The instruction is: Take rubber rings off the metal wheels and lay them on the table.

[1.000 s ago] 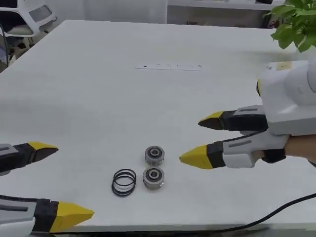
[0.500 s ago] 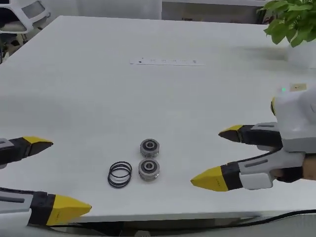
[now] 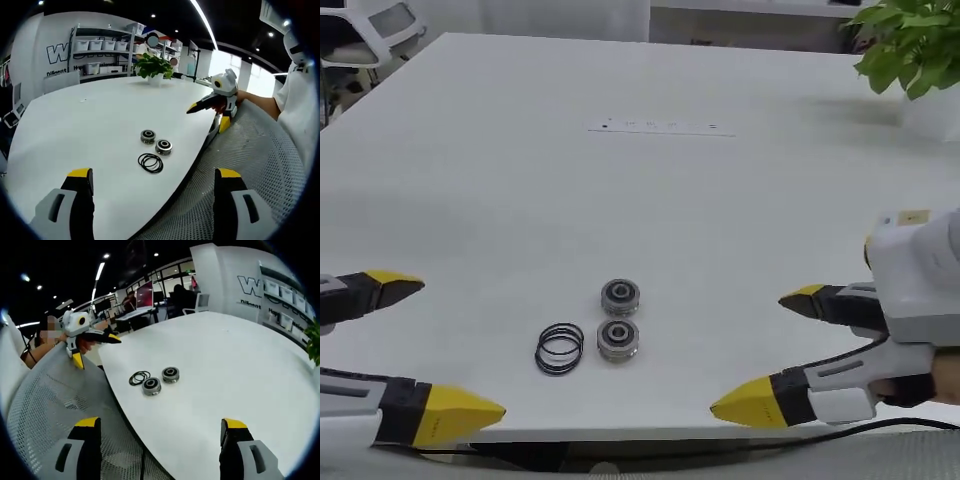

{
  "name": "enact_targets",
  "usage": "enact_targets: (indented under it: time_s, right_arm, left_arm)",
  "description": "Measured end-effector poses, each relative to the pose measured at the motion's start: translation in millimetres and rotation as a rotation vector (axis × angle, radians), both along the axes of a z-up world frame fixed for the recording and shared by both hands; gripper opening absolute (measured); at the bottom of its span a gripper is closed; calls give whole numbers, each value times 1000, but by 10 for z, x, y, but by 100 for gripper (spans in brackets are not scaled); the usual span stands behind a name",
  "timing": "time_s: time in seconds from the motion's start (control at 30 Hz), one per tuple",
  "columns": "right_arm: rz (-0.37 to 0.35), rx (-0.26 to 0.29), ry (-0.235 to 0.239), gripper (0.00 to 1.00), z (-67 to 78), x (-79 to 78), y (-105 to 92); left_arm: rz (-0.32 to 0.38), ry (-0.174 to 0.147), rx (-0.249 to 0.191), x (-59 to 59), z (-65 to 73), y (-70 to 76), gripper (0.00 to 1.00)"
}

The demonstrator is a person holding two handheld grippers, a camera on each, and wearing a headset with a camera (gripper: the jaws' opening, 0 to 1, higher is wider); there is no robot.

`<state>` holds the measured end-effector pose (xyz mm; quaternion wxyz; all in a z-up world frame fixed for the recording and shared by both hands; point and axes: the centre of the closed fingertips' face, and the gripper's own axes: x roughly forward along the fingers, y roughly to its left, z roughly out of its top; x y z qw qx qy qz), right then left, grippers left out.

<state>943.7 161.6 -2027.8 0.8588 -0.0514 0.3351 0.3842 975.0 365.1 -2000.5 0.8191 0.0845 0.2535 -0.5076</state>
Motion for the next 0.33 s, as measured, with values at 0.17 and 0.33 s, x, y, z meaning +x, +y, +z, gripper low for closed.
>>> enact_targets:
  time_s: [0.17, 0.33]
  right_arm:
    - [0, 3, 4, 99, -4, -11, 3]
    - [10, 0, 11, 99, -25, -33, 12]
  left_arm:
    - [16, -4, -13, 18, 23, 8, 99]
    - [28, -3, -27, 26, 38, 9, 99]
